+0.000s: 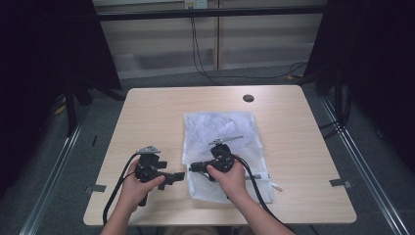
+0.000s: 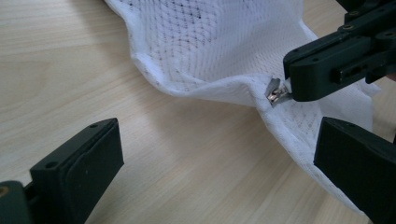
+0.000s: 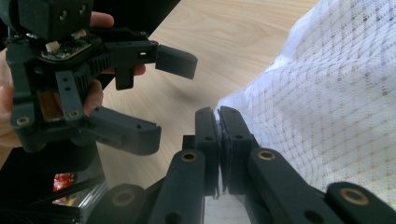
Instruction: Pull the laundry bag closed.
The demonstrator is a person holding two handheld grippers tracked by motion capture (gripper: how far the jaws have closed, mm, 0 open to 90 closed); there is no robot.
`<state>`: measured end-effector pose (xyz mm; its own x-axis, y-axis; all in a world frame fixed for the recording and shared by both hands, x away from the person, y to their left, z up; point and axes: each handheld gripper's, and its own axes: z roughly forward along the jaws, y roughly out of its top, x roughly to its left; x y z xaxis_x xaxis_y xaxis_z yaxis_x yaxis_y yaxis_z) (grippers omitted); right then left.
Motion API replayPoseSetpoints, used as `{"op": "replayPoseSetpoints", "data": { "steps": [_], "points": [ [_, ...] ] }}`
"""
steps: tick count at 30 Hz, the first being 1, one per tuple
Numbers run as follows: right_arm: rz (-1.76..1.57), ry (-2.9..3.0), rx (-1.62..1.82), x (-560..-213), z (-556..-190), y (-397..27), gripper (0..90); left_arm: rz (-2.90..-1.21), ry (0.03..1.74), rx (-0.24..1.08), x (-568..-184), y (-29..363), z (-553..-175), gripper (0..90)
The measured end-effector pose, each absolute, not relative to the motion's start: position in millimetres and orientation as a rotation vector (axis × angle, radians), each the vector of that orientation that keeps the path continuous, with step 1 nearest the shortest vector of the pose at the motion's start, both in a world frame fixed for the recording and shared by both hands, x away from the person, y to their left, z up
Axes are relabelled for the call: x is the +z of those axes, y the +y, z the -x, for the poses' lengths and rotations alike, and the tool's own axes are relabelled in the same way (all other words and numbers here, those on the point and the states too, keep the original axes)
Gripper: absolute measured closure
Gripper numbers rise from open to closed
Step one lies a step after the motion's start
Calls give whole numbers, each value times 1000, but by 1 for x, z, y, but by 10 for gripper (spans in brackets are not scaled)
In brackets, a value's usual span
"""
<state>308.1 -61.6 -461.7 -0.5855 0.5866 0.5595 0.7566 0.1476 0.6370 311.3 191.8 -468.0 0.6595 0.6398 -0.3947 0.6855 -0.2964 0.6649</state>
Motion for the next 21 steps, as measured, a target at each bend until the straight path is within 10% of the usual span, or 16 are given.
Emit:
{"op": "replayPoseSetpoints", "data": {
  "steps": [21],
  "points": [
    [1321,-2241,-1430,-459,-308,-60,873,-2005,1013,-127,-469,175,-309,2]
  ]
}}
